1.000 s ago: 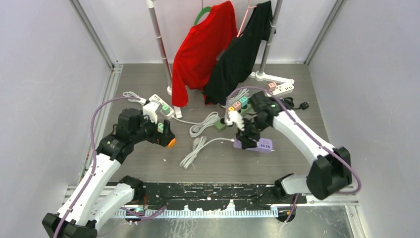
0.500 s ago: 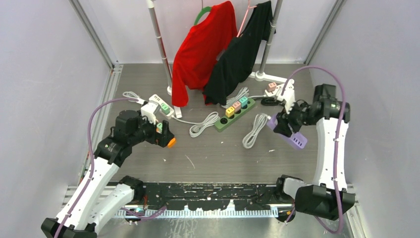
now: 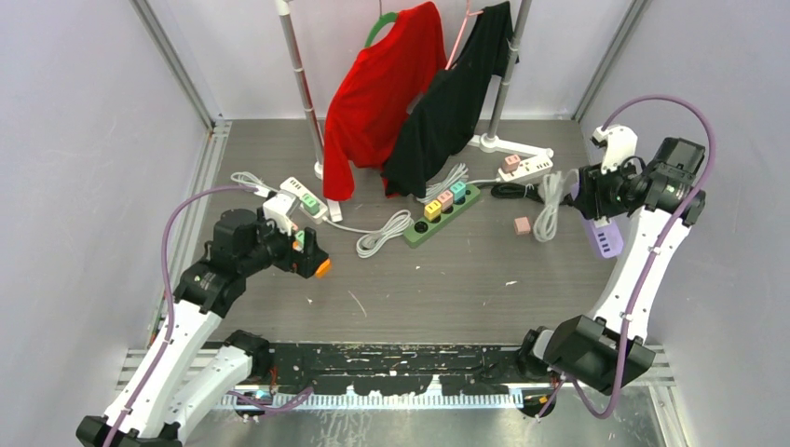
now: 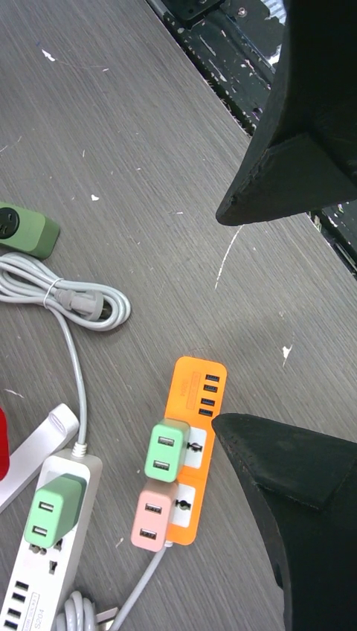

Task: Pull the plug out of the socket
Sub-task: Place the socket at the corner of the board.

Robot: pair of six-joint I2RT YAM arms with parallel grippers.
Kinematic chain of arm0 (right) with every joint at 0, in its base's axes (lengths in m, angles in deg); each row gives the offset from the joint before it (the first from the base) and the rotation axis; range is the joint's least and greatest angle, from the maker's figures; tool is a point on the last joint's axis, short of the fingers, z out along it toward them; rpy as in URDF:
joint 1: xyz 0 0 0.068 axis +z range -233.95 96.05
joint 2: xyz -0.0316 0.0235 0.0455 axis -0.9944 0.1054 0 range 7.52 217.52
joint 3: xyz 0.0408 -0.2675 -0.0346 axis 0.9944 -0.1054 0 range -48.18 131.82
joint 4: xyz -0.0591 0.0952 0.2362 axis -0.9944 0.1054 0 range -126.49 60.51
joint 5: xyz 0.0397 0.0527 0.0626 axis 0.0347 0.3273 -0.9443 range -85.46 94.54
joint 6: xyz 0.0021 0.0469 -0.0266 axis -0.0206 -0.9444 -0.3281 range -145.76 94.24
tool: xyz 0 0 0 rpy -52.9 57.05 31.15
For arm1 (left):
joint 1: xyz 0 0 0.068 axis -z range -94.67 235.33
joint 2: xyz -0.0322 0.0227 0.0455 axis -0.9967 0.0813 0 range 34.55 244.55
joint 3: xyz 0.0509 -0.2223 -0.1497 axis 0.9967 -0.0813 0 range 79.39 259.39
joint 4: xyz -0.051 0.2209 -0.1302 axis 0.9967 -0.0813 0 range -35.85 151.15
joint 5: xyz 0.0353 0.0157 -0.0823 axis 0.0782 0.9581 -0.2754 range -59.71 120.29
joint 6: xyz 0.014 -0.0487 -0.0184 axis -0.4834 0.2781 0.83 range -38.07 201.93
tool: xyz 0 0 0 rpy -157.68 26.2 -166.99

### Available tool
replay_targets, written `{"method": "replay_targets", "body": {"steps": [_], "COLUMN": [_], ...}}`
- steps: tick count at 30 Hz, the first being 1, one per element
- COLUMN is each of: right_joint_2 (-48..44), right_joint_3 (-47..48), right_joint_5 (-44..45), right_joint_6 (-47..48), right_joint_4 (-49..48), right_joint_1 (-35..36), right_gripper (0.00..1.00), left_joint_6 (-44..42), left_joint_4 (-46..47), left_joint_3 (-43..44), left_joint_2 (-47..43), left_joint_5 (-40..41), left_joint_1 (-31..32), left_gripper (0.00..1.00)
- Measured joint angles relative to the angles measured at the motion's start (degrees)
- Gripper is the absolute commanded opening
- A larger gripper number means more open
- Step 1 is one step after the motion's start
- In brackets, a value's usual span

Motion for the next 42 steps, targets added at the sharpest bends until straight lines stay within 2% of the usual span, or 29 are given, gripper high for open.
{"method": "replay_targets", "body": {"steps": [3, 7, 13, 17, 19, 21, 29, 31, 33, 37, 42], "right_joint_2": [-0.96, 0.39, 7.72, 13.81, 16.83, 19.19, 23.82, 22.64, 19.65, 11.34, 2.73], "right_joint_3": [-4.68, -10.21, -17.94, -22.1, -23.34, -24.35, -25.11, -24.92, -24.61, -19.17, -9.92], "right_joint_5": [6.54, 12.7, 15.58, 15.58, 16.0, 16.63, 19.89, 20.06, 19.98, 17.11, 5.33], "right_joint_6": [-6.4, -11.91, -15.61, -16.24, -16.04, -15.58, -12.41, -11.61, -10.67, -9.68, -9.97], "right_joint_4": [-10.45, -19.28, -26.49, -27.82, -28.57, -29.09, -27.23, -25.35, -22.8, -16.81, -11.8], "right_joint_1": [0.0, -0.04, -0.11, -0.11, -0.11, -0.11, -0.11, -0.11, -0.11, -0.11, 0.26], "right_gripper": [0.01, 0.01, 0.02, 0.08, 0.14, 0.24, 0.81, 0.91, 0.94, 0.94, 0.96], "left_joint_6": [0.0, 0.0, 0.0, 0.0, 0.0, 0.0, 0.02, 0.02, 0.02, 0.02, 1.38], "left_joint_4": [0.0, 0.02, 0.28, 0.48, 0.55, 0.63, 0.85, 0.85, 0.87, 0.87, 0.83], "left_joint_3": [0.0, -0.11, -0.37, -0.46, -0.48, -0.48, -0.61, -0.63, -0.63, -0.63, -0.5], "left_joint_2": [-0.11, -0.52, -1.16, -1.16, -1.14, -1.16, -1.14, -1.07, -0.85, -0.11, 1.03], "left_joint_5": [-0.22, -0.44, -0.48, -0.76, -0.92, -0.94, -0.98, -1.05, -1.11, -1.51, -3.34], "left_joint_1": [0.0, 0.0, 0.0, 0.0, 0.0, 0.0, 0.0, 0.0, 0.0, 0.0, 0.0], "left_gripper": [0.95, 0.96, 0.95, 0.95, 0.95, 0.95, 0.95, 0.96, 0.96, 0.97, 0.97]}}
